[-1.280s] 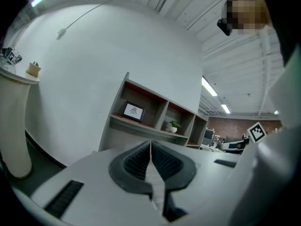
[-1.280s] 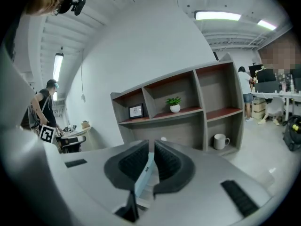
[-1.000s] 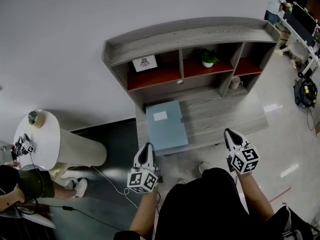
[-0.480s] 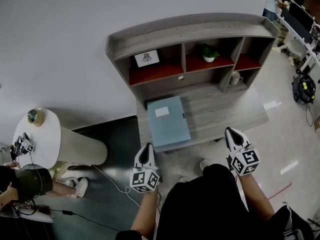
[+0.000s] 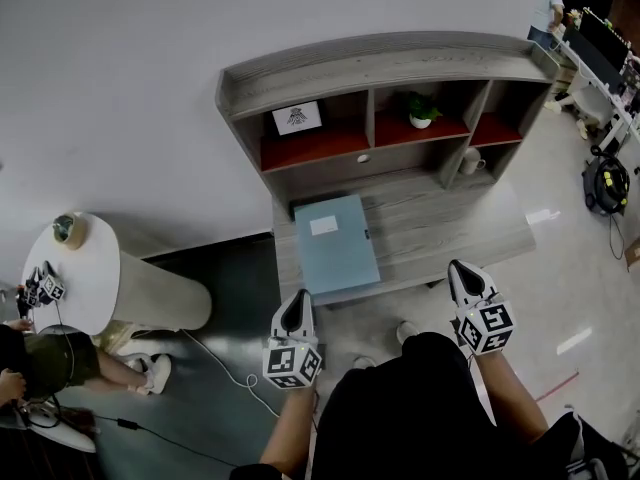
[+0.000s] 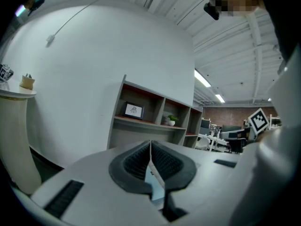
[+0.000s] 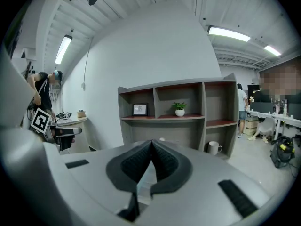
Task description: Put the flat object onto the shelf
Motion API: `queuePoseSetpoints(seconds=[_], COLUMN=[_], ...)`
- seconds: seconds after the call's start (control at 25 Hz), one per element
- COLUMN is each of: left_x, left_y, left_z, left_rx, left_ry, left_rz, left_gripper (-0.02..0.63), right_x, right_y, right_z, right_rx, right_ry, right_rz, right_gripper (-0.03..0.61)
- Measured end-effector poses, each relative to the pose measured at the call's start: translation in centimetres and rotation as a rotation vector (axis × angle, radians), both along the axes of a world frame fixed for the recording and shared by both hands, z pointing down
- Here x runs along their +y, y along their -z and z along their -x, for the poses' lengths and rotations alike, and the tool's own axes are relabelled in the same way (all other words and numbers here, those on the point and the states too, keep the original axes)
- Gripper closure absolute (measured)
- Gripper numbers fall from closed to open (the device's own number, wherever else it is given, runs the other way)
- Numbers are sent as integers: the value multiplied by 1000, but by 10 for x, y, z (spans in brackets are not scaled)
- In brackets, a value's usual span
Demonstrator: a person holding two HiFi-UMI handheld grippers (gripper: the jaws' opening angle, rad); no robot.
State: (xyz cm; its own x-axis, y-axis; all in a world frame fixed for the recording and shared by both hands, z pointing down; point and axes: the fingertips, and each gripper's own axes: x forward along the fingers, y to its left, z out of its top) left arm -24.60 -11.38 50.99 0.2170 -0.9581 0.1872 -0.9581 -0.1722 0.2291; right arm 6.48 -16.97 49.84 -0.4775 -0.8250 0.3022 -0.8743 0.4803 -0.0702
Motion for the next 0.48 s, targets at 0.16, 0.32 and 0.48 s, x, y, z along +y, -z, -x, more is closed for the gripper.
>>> queuePoseSetpoints(seconds=[0.16,0.32,0.48], left_x=[-5,-5,-2], left_y=[0,-3,-7], left_z=[-4,-3,-2], left_rx=[20,28,31], left_ry=[3,8,12], left_rz=[-4,0,10], left_gripper=[598,598,598], right_x=[-5,-6,0], right_y=[6,15,14], right_z=[-2,0,5], right_rx=[3,0,1], right_ry=[-3,9,28], right_rz=[-17,-53,-52], right_gripper=[578,578,578])
